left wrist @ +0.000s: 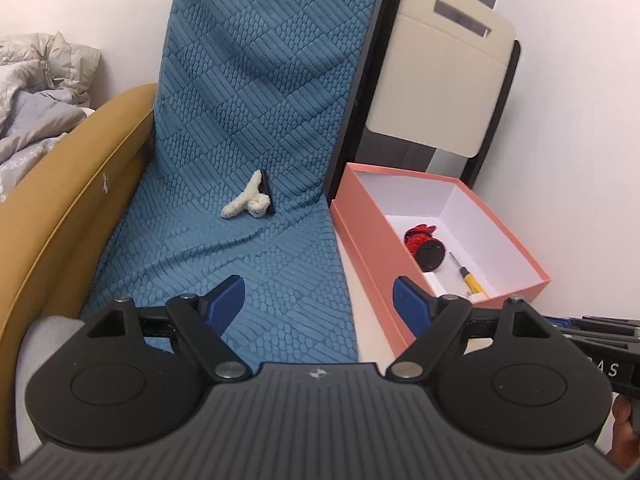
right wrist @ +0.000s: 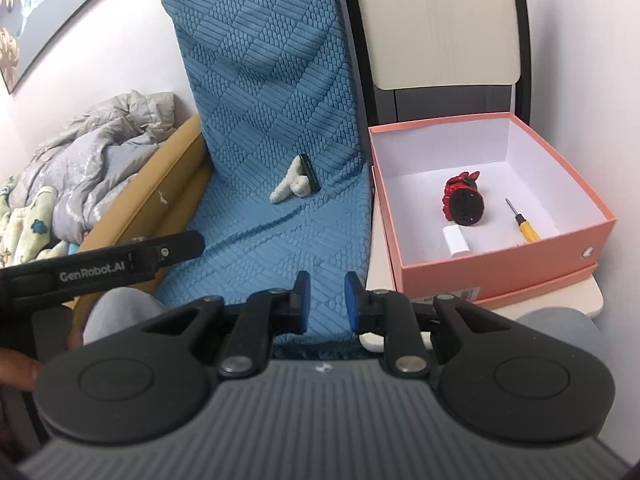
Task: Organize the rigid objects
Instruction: 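Withdraw both tools from the box back toward the seat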
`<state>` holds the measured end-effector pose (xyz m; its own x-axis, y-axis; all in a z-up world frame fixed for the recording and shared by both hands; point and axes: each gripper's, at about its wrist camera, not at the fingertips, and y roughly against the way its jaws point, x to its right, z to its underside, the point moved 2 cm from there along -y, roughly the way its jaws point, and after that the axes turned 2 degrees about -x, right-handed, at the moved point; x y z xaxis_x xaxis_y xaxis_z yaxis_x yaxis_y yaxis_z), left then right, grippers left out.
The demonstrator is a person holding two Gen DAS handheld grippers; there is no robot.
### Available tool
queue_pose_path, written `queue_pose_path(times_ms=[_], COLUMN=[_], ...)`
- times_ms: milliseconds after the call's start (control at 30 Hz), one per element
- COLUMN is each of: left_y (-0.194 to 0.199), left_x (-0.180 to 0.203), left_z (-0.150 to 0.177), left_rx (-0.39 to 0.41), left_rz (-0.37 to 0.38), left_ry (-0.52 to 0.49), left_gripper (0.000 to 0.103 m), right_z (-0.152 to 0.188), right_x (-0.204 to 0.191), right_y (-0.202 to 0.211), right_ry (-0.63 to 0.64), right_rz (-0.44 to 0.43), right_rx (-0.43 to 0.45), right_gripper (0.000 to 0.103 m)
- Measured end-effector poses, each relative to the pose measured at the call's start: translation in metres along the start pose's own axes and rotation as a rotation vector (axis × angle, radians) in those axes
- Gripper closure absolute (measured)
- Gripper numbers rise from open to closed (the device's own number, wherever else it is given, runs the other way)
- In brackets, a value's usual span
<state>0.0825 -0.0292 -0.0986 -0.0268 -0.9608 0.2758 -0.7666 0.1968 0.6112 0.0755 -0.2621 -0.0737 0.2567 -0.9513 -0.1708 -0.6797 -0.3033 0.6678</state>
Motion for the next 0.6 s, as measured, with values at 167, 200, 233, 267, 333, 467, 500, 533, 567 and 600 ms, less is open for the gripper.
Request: queue_pose_path(times_ms=[167, 200, 233, 267, 333, 467, 500, 533, 567, 600], left_y=[-0.033, -0.041, -0.049, -0.057, -0.071, -0.103, -0.111, -0.12, -0.129, -0.136], left_x=[-0.021, -0.025, -0.03, -0.034, -0.043, -0.065, -0.07, -0.076, -0.081, -0.086], left_z=[-0.01, -0.013, -0.015, -0.018, -0.024, -0.033, -0.036, -0.038, -0.041, -0.044], left_rx=[-0.015, -0.017, -0.02, -0.022, -0.025, -0.028, -0.029, -0.03, -0.032, -0.032], left_rz=[-0.011, -0.013, -0.017, -0.022, -0.027, -0.03, -0.031, -0.031, -0.033, -0.036], left_ry=[0.002, 0.002, 0.001, 0.001, 0.001, 0.018, 0.022, 0.025, 0.026, 0.027], left_gripper=[0.018, 0.018, 0.018, 0.018, 0.018, 0.018, 0.018, 0.018, 0.018, 0.018], right_z=[-0.011, -0.013, -0.015, -0.018, -0.022, -0.029, -0.032, -0.034, -0.036, -0.038], right_x=[-0.006, -0.006, -0.008, -0.01, -0.012, -0.02, -0.022, -0.024, -0.026, -0.028], right_y=[-0.035, -0.041, -0.048, -0.056, -0.071, -0.103, -0.11, -0.118, -0.126, -0.136], right_ry=[0.01, 0.014, 0.019, 0.024, 0.031, 0.056, 0.062, 0.07, 0.076, 0.083], right_rz=[-0.012, -0.015, -0.02, -0.022, -0.025, -0.032, -0.032, -0.034, -0.034, -0.032], right_rx=[-0.026, -0.03, -0.033, -0.035, -0.041, -0.059, -0.06, -0.059, -0.057, -0.06], right_gripper=[0.08, 0.08, 0.08, 0.08, 0.08, 0.08, 0.08, 0.08, 0.08, 0.08])
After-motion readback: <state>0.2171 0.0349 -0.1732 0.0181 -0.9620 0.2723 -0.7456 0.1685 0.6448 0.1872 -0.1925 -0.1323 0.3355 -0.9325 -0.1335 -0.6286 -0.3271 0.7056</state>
